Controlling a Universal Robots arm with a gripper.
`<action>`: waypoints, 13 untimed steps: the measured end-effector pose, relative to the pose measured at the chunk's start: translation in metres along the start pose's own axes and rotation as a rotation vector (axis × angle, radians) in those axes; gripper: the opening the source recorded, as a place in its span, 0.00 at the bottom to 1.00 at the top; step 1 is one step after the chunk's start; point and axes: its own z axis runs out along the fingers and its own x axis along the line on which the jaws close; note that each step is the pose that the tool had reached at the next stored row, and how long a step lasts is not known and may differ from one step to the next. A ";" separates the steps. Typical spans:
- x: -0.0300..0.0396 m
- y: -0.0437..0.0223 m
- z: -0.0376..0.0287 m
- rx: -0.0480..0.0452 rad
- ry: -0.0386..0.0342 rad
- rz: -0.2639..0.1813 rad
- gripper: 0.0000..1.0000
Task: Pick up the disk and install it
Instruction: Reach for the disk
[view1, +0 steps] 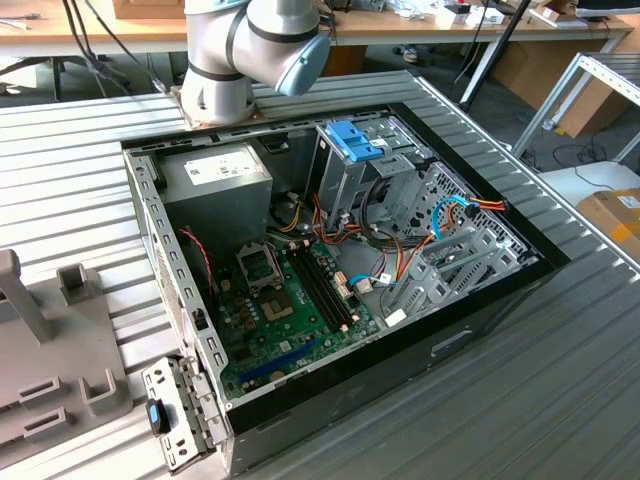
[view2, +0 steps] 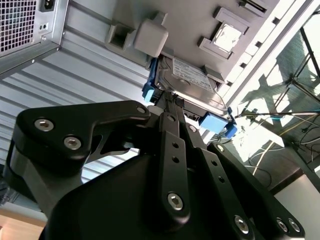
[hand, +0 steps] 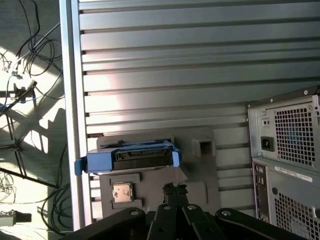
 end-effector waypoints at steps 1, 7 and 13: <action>0.0021 -0.0002 0.0000 0.0000 0.0000 0.000 0.11; 0.0136 -0.0011 0.0002 0.0001 0.0003 0.000 0.11; 0.0149 -0.0012 0.0004 0.0002 0.0007 0.000 0.11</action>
